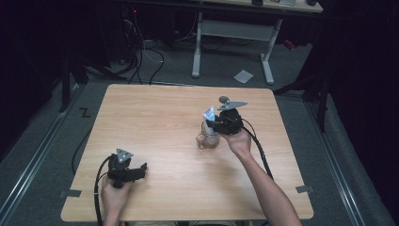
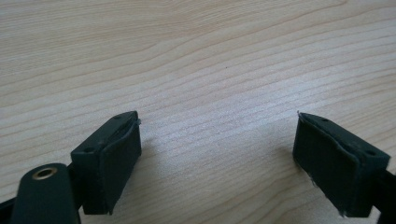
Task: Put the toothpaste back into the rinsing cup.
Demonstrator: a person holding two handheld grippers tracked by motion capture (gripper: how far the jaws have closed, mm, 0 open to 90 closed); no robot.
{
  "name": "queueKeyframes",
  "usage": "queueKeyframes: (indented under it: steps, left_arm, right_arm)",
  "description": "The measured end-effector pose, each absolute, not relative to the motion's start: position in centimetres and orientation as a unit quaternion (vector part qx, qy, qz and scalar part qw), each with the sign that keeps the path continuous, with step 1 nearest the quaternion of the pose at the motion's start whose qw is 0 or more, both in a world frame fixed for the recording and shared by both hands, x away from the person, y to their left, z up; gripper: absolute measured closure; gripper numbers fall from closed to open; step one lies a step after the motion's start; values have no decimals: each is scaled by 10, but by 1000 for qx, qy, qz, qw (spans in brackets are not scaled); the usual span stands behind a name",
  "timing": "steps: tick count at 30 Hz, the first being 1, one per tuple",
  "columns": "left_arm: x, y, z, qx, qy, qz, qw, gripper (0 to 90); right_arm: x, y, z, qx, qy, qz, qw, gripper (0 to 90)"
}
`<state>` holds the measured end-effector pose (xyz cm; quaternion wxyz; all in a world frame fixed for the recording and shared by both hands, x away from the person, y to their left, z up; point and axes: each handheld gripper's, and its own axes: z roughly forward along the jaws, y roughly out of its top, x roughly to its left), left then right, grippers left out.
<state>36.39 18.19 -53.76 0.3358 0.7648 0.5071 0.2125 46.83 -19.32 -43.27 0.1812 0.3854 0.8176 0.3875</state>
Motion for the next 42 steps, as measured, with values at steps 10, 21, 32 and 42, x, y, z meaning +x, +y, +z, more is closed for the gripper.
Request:
queueKeyframes:
  steps: [10,21,32,42]
  left_arm:
    - [364,182,-538,764,507,213,336,155]
    - [364,182,-538,764,507,214,336,155]
    - [364,182,-538,765,507,213,336,155]
    - [364,182,-538,765,507,213,336,155]
  right_arm:
    - [461,-194,-438,373,829,370,193,606]
    - [452,-202,-439,373,826,378,188,570]
    - [447,-207,-439,372,825,379,193,489]
    - [439,-206,-438,372,821,385,199,407]
